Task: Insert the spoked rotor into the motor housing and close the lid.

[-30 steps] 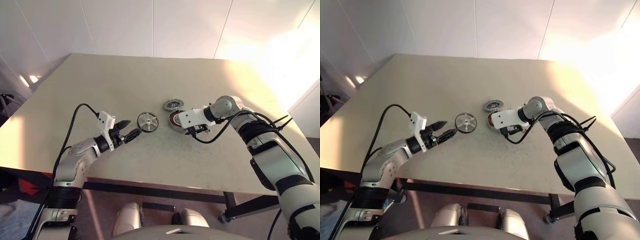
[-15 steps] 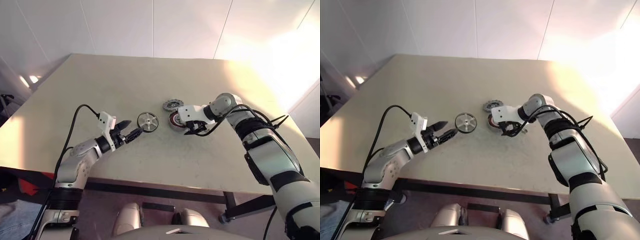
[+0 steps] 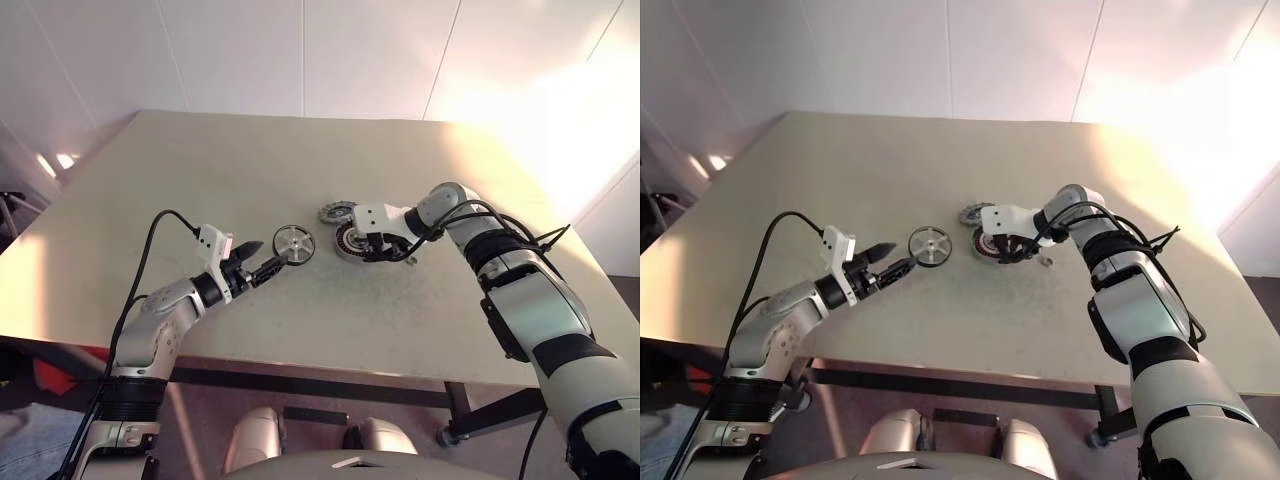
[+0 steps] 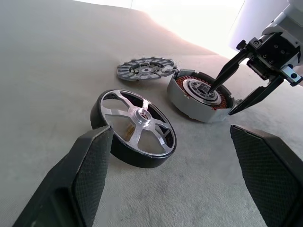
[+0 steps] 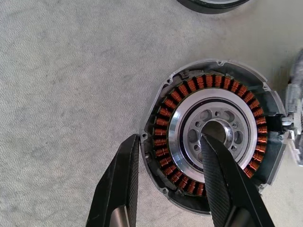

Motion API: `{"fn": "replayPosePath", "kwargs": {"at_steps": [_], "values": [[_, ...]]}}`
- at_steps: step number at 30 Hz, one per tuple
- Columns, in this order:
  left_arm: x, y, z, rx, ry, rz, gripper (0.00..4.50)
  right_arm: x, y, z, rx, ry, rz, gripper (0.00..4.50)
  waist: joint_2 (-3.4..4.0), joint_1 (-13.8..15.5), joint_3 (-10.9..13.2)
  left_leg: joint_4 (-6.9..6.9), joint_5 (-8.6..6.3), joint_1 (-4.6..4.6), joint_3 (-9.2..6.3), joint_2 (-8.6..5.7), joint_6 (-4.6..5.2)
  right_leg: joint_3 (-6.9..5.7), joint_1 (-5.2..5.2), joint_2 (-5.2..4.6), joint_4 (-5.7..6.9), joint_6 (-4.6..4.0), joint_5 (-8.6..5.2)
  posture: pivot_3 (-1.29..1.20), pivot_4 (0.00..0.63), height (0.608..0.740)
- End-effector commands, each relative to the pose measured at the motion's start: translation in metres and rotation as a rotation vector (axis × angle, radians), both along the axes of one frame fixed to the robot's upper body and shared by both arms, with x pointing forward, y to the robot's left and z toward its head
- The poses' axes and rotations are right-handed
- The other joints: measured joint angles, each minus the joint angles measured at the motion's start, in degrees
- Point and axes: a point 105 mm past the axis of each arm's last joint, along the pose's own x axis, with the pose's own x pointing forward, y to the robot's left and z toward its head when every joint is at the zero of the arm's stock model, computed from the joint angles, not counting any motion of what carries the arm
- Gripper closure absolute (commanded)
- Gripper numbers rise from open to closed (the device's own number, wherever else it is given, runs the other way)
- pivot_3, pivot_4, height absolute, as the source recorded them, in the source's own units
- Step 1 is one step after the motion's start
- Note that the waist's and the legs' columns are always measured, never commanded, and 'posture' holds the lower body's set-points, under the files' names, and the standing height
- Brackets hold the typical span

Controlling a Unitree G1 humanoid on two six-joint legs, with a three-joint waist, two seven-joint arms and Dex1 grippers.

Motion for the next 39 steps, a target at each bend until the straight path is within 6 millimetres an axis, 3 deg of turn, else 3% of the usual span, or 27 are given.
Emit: {"fn": "replayPosePath", "kwargs": {"at_steps": [1, 18, 25, 26, 36, 39], "values": [[0.000, -0.002, 0.014, -0.005, -0.052, -0.014, 0.31, -0.013, -0.012, -0.031, -0.090, 0.099, -0.022, 2.66, -0.01, -0.2, 0.0, 0.00, 0.00, 0.03, 0.00, 0.00, 0.00, 0.00, 0.02, 0.00, 0.00, 0.00, 0.00, 0.00, 0.000, 0.740], [-0.007, 0.001, 0.013, 0.011, -0.033, -0.020, 0.31, -0.014, -0.001, -0.034, -0.051, 0.078, 0.001, 2.66, -0.01, -0.7, 0.0, -0.03, 0.01, 0.62, 0.00, 0.01, -0.07, 0.01, 0.42, 0.00, 0.00, 0.35, -0.20, 0.00, 0.000, 0.740], [-0.006, 0.003, 0.013, 0.015, -0.031, -0.011, 0.31, -0.009, 0.004, -0.027, -0.022, 0.029, 0.005, 0.24, 0.03, -0.5, 0.0, -0.11, 0.00, 0.25, 0.00, 0.00, -0.08, 0.03, 0.15, 0.00, -0.04, -0.02, -0.01, 0.00, 0.000, 0.740], [-0.005, 0.003, 0.014, 0.016, -0.032, -0.012, 0.31, -0.009, 0.004, -0.026, -0.018, 0.026, 0.007, 0.06, 0.03, -0.5, 0.0, -0.10, 0.00, 0.12, 0.00, 0.00, -0.08, 0.03, 0.04, 0.00, -0.04, -0.04, 0.00, 0.00, 0.000, 0.740], [-0.003, 0.001, 0.013, -0.014, -0.030, -0.009, 0.31, -0.005, 0.002, -0.018, 0.036, 0.003, -0.020, 0.06, 0.04, -0.5, 0.0, -0.09, 0.00, -0.26, 0.00, 0.00, -0.07, 0.02, -0.31, 0.00, -0.04, -0.06, 0.01, 0.00, 0.000, 0.740], [-0.002, -0.003, 0.013, -0.009, -0.024, -0.024, 0.31, -0.013, 0.005, -0.019, 0.056, 0.031, 0.020, 0.06, 0.03, -0.4, 0.0, -0.09, 0.00, -0.27, 0.00, 0.00, -0.07, 0.02, -0.30, 0.00, -0.04, -0.06, 0.01, 0.00, 0.000, 0.740]]}}
